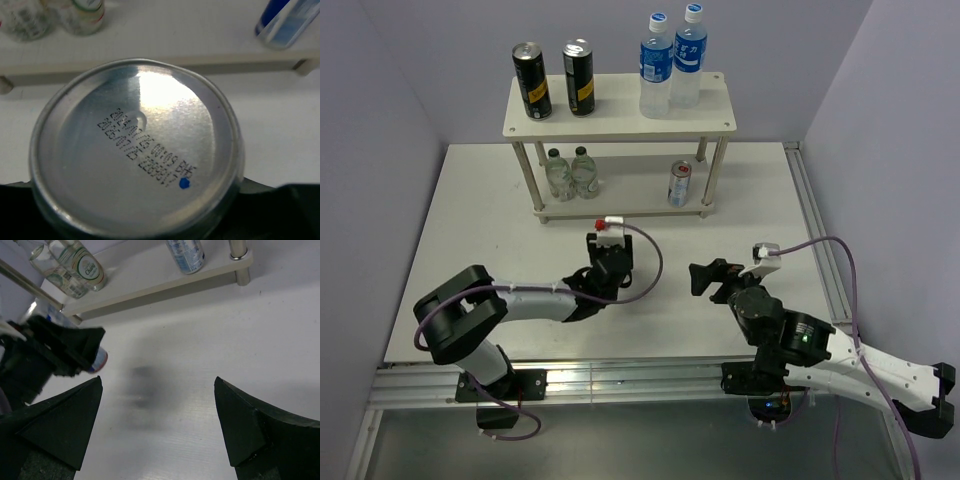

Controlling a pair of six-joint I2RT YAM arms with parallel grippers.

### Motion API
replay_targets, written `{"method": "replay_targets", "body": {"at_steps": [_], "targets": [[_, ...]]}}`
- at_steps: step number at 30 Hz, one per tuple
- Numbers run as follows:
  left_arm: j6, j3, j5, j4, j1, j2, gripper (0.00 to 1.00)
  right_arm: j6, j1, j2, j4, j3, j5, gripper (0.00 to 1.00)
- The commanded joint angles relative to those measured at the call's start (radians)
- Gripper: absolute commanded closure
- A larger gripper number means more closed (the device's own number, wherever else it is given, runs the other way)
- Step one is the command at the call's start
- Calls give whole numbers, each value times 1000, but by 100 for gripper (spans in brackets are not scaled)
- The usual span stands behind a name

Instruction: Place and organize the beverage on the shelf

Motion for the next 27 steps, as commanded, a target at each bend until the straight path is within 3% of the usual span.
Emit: {"method": "replay_targets", "body": {"at_steps": [1,13,22,27], "targets": [[107,188,88,65,41,15,100,6,6,-15,-16,-12,50,0],[163,630,208,51,149,353,100,-11,6,-75,-12,-30,30,0],[166,828,211,73,193,541,100,-24,6,-100,4,-44,-3,0],[176,838,214,117,203,578,100,-34,6,-92,14,-47,-7,0]]}}
